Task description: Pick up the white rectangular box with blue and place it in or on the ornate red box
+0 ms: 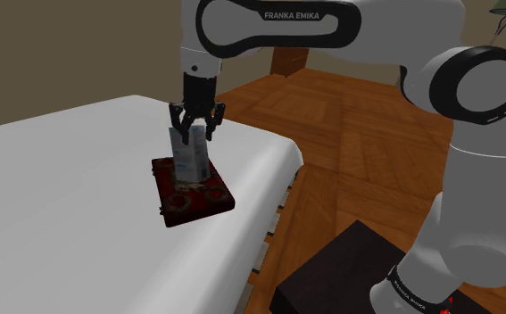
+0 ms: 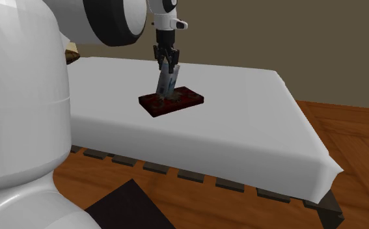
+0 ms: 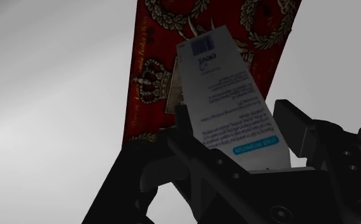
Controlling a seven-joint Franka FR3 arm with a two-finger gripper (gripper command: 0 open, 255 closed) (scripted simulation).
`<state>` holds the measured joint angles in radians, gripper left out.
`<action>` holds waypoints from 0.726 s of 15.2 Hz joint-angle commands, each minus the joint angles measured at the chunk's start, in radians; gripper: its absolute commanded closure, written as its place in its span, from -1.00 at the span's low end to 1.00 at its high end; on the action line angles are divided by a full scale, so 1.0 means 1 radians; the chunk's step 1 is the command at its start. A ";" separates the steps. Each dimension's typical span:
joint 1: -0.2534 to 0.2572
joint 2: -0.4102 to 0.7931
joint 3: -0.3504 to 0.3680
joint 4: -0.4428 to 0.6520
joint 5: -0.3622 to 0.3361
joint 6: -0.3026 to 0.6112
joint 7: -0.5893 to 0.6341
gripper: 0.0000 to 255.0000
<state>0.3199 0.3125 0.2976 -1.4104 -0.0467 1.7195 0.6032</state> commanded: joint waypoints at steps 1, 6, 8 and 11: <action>0.000 0.007 -0.001 -0.002 -0.001 -0.003 0.001 -1.00; -0.001 0.005 -0.002 -0.004 -0.001 -0.002 -0.001 -1.00; 0.003 0.016 -0.001 0.079 -0.003 -0.075 0.000 -1.00; 0.009 0.033 -0.001 0.165 -0.008 -0.144 0.001 -1.00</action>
<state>0.3276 0.3380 0.2973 -1.2709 -0.0531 1.5953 0.6051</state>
